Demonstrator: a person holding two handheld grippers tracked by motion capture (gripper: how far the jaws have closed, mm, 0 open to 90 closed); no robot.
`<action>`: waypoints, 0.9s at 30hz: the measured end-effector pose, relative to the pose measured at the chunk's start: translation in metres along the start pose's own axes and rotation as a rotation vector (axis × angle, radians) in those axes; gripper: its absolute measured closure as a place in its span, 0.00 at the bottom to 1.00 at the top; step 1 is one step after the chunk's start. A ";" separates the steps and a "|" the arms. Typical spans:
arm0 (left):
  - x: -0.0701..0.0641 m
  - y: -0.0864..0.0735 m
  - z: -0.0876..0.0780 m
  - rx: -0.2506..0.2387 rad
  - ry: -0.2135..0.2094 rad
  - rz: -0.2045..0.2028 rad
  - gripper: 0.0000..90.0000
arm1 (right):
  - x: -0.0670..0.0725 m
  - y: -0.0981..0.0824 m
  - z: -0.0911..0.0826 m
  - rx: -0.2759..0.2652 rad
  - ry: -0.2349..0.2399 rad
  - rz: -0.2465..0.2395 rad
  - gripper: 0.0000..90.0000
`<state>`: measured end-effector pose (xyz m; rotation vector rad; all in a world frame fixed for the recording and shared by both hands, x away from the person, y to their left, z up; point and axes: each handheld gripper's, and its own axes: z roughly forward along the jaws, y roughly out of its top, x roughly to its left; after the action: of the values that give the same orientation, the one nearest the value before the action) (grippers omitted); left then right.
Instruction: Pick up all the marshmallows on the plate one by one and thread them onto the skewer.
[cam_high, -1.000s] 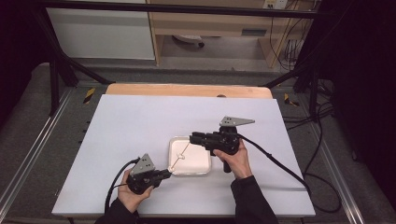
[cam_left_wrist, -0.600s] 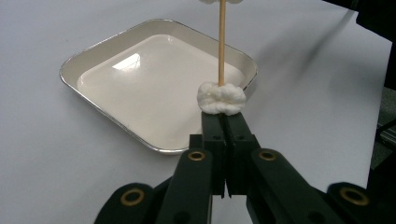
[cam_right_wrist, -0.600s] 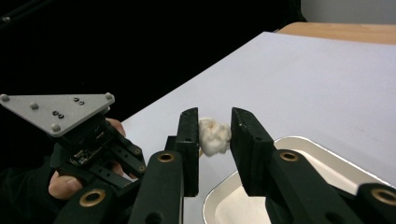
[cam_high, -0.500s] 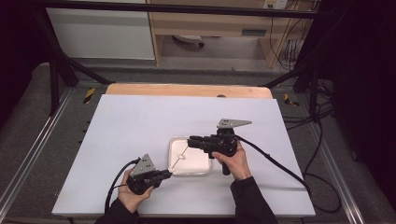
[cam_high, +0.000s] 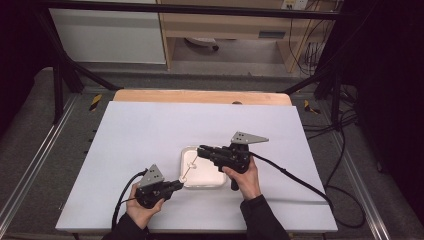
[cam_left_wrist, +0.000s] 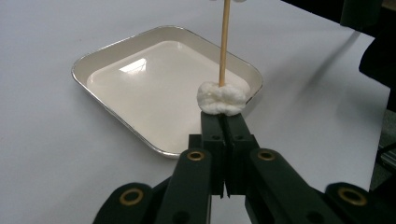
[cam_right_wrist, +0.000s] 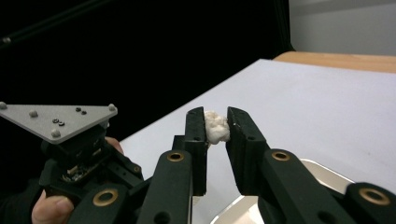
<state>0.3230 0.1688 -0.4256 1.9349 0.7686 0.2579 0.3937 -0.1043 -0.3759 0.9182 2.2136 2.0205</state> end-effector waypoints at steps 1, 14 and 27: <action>0.000 0.000 0.000 -0.007 -0.001 -0.007 0.99 | 0.001 -0.001 0.001 -0.012 0.001 0.003 0.88; -0.003 -0.002 0.001 -0.031 0.024 -0.016 0.99 | 0.007 -0.015 0.009 -0.083 0.020 0.052 0.91; -0.007 0.003 0.001 -0.006 0.052 0.027 0.99 | 0.009 -0.025 0.014 0.016 0.052 0.054 0.92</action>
<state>0.3193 0.1635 -0.4226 1.9404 0.7746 0.3275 0.3819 -0.0876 -0.3975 0.9477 2.2584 2.0761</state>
